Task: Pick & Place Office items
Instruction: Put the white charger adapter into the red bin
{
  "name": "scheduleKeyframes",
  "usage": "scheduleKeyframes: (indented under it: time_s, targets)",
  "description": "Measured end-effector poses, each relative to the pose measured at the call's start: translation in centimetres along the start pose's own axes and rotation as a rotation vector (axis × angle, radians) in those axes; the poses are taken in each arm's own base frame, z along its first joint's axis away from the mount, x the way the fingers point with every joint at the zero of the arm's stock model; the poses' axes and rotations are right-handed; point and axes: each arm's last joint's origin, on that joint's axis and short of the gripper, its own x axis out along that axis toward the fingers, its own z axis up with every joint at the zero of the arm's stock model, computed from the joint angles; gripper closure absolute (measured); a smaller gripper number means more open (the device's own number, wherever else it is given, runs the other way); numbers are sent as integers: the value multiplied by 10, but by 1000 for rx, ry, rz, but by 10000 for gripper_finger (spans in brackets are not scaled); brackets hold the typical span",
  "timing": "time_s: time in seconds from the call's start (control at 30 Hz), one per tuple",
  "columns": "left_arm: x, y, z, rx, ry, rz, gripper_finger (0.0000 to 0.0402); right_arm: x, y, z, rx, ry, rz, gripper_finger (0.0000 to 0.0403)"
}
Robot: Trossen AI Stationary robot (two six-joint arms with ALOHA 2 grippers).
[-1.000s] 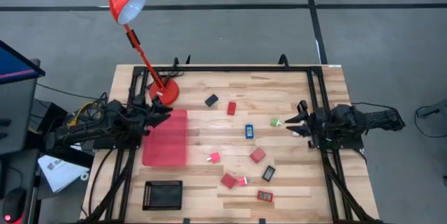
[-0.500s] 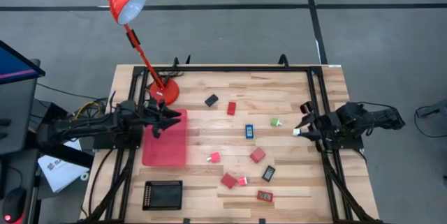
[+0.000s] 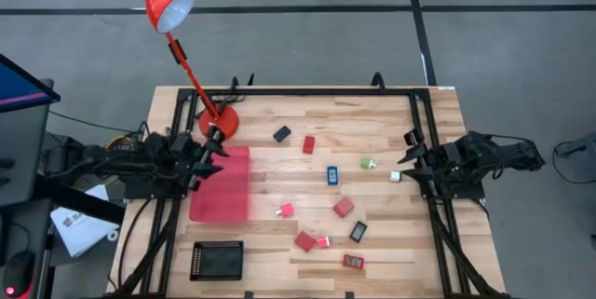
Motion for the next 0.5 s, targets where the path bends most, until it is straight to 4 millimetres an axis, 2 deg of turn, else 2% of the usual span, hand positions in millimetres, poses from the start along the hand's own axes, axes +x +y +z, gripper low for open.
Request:
scheduleKeyframes:
  time_s: [0.1,0.2,0.33,0.43,0.5]
  targets:
    - [10,-2,5,53,-17,-37,238,21,-3,14,42,183,-55,293]
    - [18,-2,3,70,29,-34,238,51,-6,38,29,387,-119,277]
    - [25,-1,3,109,59,10,238,90,-9,63,17,790,-271,247]
    - [27,0,3,125,68,9,238,110,-11,66,52,1097,-427,225]
    - [28,0,3,127,84,11,238,117,-12,60,89,1250,-517,213]
